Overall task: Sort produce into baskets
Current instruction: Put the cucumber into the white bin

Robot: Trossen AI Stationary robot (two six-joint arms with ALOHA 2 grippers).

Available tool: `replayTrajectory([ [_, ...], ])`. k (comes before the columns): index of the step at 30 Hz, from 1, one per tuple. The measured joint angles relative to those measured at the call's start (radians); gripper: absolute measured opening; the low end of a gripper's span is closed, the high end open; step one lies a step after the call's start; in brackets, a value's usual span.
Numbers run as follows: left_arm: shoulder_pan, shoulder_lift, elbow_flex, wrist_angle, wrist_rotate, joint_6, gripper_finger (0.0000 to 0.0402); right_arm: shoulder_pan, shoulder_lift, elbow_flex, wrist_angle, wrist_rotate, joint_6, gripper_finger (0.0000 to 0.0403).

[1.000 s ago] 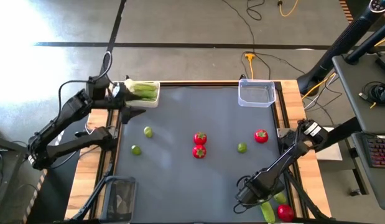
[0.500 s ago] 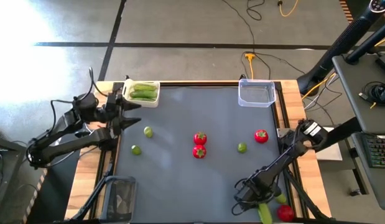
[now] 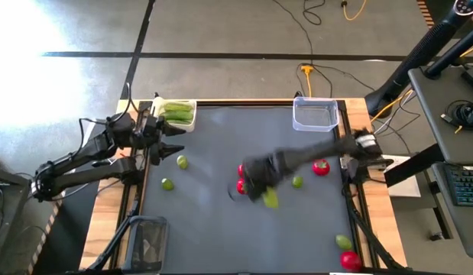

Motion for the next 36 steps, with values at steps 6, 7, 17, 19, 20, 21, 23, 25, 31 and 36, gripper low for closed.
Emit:
replayTrajectory([
  [6,-0.099,0.031,0.045,0.008,-0.038,-0.040,0.0361,-0.284,0.133,0.151,0.000,0.211,-0.600,0.0161],
  [7,-0.117,0.031,0.049,0.007,-0.051,-0.048,0.0361,-0.313,0.163,0.176,0.004,0.232,-0.692,0.0161],
  [17,-0.176,0.037,0.139,-0.358,-0.280,0.024,0.0361,-0.371,0.457,0.421,0.073,0.230,-1.178,0.0220],
  [19,-0.175,0.059,0.174,-0.461,-0.306,0.060,0.0361,-0.365,0.494,0.468,0.068,0.221,-1.185,0.0243],
  [20,-0.175,0.072,0.190,-0.500,-0.308,0.079,0.0361,-0.365,0.502,0.489,0.068,0.203,-1.184,0.0255],
  [21,-0.175,0.089,0.203,-0.525,-0.308,0.095,0.0361,-0.365,0.506,0.508,0.067,0.178,-1.183,0.0266],
  [23,-0.175,0.127,0.219,-0.536,-0.308,0.136,0.0361,-0.365,0.502,0.538,0.047,0.127,-1.184,0.0288],
  [25,-0.174,0.170,0.231,-0.535,-0.304,0.193,0.0361,-0.361,0.479,0.546,0.018,0.109,-1.178,0.0307],
  [31,-0.172,0.326,0.246,-0.403,-0.267,0.294,0.0361,-0.308,0.279,0.510,-0.077,0.148,-1.125,0.0332],
  [36,-0.153,0.431,0.196,-0.127,-0.148,0.314,0.0361,-0.245,0.041,0.362,-0.163,0.274,-0.974,0.0329],
])
